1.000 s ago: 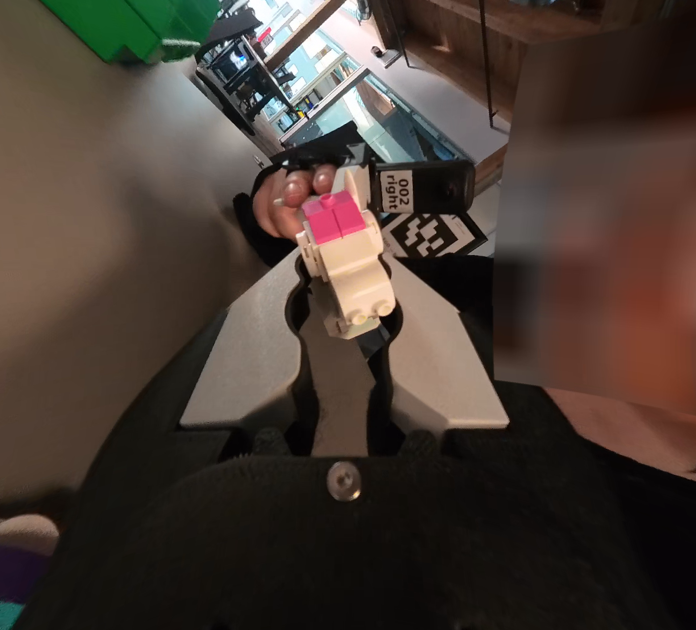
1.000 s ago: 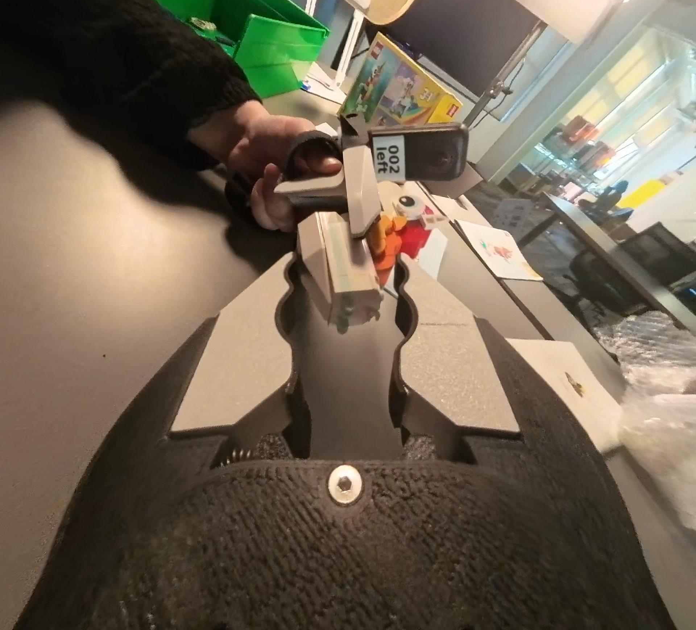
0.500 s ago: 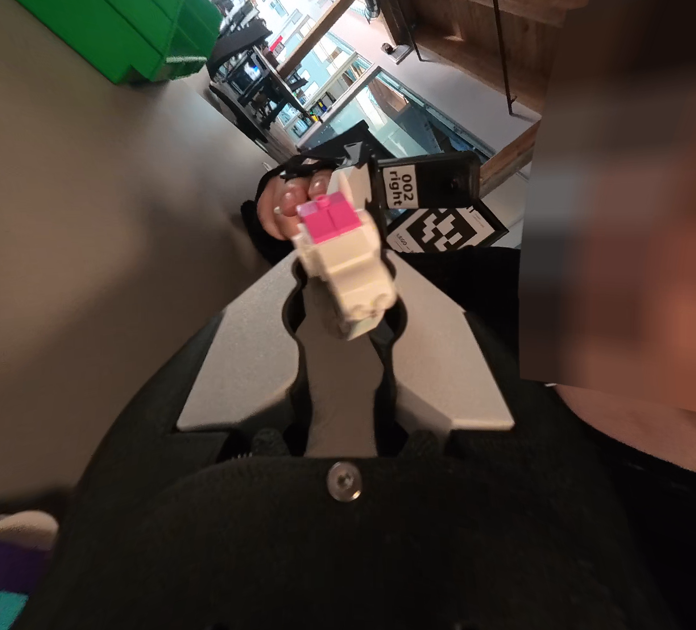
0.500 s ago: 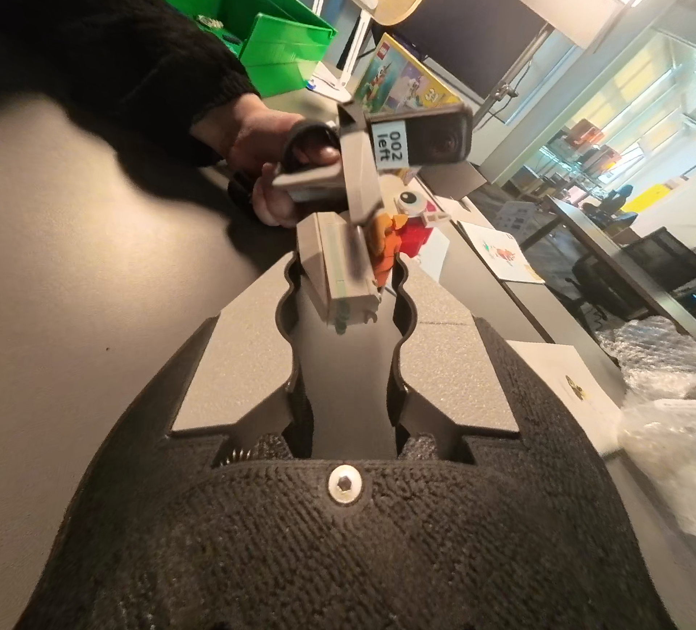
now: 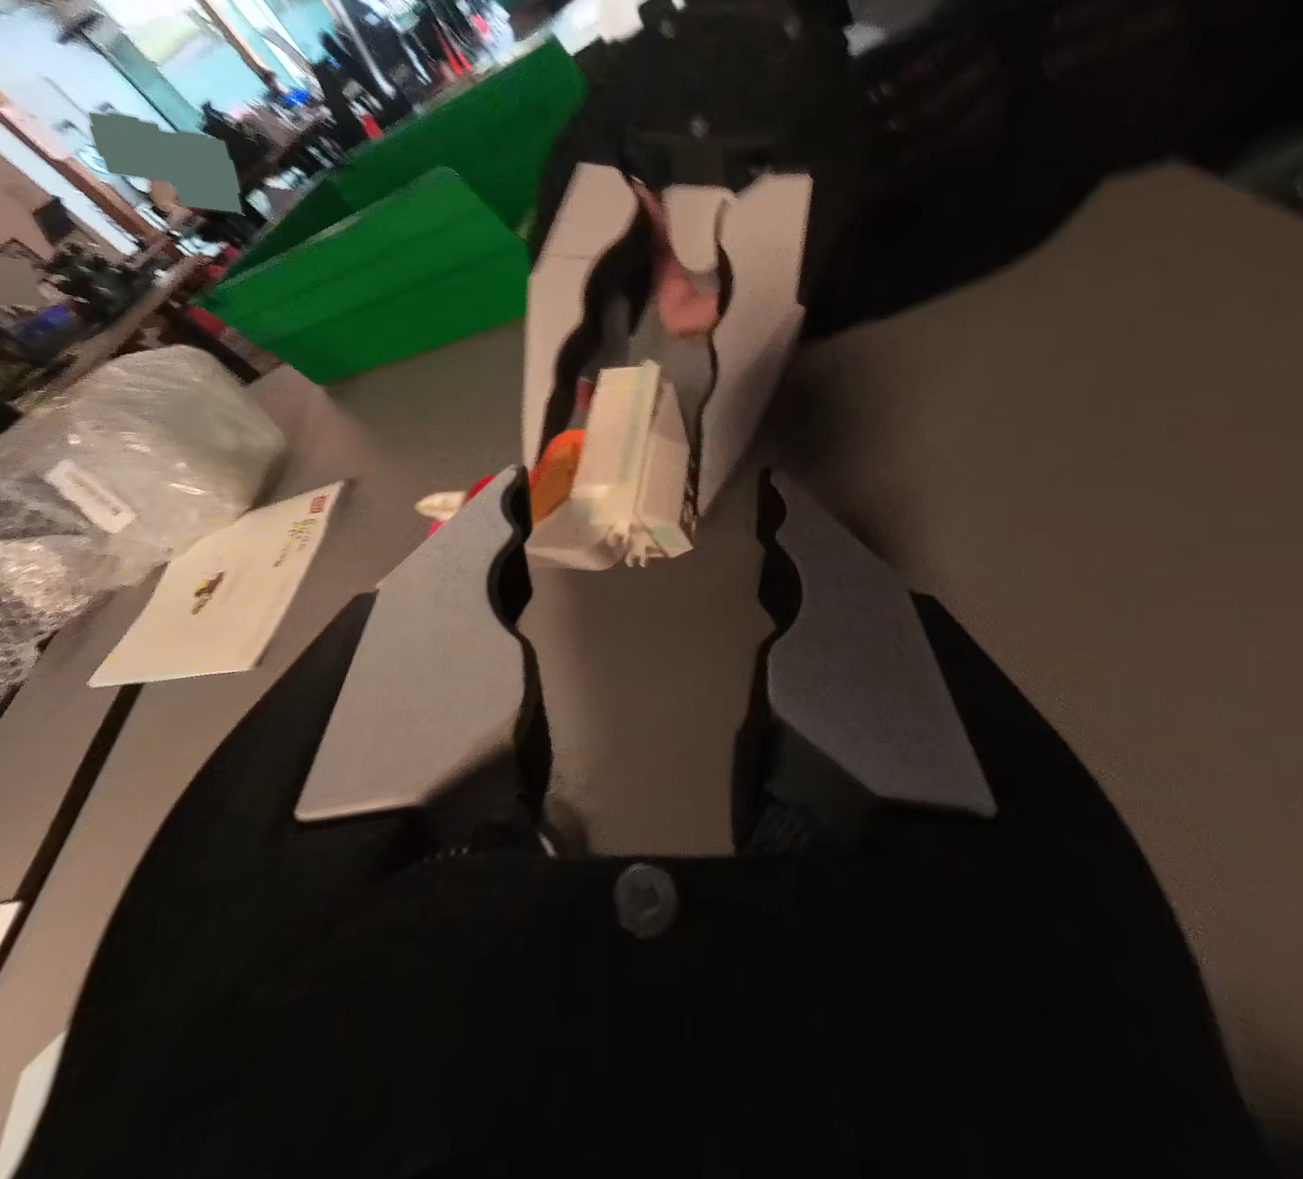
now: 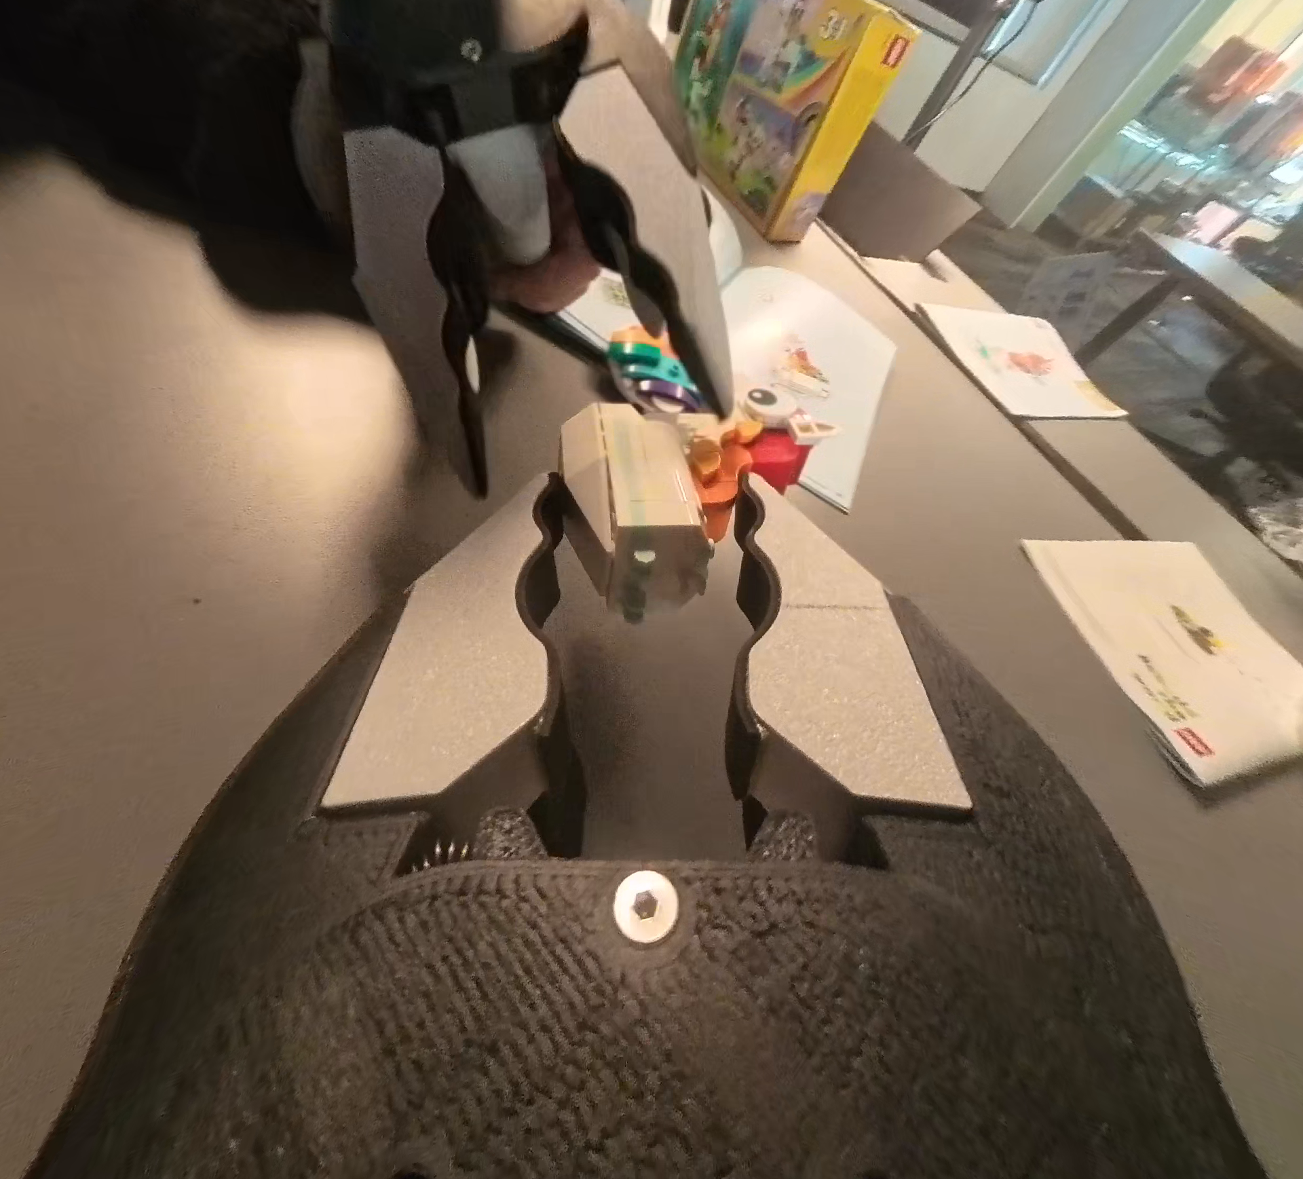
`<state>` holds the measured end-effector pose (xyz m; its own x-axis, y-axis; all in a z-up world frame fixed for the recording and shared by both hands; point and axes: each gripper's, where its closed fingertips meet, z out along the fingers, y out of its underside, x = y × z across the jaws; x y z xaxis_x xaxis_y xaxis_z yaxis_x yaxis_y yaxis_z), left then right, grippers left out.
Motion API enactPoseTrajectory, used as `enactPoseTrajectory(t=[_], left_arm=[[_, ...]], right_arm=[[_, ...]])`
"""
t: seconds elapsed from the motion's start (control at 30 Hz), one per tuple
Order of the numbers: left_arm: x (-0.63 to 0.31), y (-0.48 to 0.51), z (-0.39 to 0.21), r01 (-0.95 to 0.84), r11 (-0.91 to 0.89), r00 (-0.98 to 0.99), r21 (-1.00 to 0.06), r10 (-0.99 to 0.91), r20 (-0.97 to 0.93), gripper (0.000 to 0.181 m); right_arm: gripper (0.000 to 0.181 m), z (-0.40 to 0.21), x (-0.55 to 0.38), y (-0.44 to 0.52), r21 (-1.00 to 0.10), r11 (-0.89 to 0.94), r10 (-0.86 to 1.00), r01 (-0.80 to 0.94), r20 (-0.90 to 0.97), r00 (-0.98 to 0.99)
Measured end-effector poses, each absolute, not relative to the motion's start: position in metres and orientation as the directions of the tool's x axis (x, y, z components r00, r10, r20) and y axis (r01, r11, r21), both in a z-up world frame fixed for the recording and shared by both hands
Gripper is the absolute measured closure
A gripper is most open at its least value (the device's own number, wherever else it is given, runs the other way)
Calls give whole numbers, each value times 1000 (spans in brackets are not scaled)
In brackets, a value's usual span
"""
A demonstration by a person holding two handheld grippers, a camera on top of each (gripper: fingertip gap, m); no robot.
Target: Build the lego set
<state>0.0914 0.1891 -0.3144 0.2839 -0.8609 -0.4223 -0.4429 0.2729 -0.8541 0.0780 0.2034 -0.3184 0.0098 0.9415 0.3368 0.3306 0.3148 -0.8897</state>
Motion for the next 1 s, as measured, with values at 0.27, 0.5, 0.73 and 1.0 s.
enactPoseTrajectory(t=[0.27,0.5,0.73,1.0], left_arm=[[94,185,-322,-456,236,232,-858,-899,-371,131],[95,181,-323,-453,257,214,-854,-898,-384,140],[95,177,-323,-444,227,186,-867,-923,-337,149],[93,170,-323,-448,257,141,-856,-925,-352,126]], right_arm=[[133,-323,78,194,-882,328,942,340,330,-51],[133,-326,78,194,-864,358,931,353,362,-59],[134,-329,76,189,-846,396,916,357,393,-86],[133,-323,77,193,-869,370,926,329,372,-58]])
